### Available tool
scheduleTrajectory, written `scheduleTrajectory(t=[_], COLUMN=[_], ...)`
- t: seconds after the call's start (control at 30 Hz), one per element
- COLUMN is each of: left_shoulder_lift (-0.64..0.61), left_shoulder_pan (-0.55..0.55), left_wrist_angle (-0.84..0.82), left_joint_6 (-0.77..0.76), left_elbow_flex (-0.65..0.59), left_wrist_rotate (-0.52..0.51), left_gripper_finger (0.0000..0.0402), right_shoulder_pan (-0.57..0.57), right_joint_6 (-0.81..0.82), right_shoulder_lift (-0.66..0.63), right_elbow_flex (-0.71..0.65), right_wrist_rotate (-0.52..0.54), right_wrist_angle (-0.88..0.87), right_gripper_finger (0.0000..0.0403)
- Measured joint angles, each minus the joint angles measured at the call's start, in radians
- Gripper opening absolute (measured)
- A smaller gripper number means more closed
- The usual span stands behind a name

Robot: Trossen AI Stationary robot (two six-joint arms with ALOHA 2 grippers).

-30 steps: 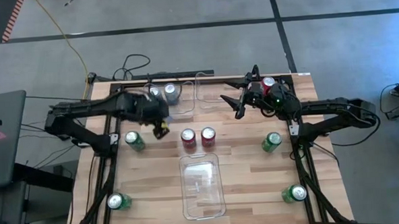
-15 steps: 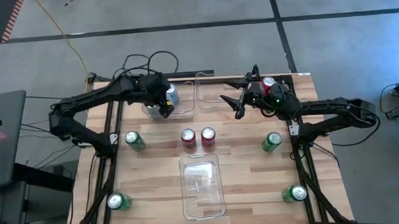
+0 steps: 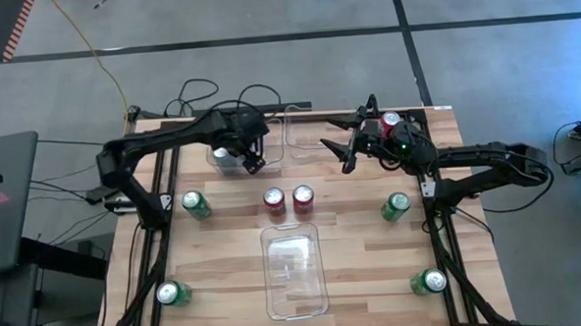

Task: Sort soda cans
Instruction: Put the white and blue soda can into the top left transparent bin

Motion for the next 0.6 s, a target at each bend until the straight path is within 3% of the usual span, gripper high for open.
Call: scheduleTrajectory(t=[0.6], left_shoulder_lift=[0.102], left_shoulder_pan=[0.059], left_wrist_angle=[0.02], left_joint_6=[0.051], left_elbow_flex=[-0.001], left_wrist_rotate=[0.044], left_gripper_finger=[0.0303], right_shoulder_pan=[0.0], right_joint_6=[0.004], right_shoulder_lift=[0.0], right_elbow_flex=[0.0], right_wrist_rotate=[0.0], right_wrist_angle=[-0.041], right_gripper_finger=[0.0312])
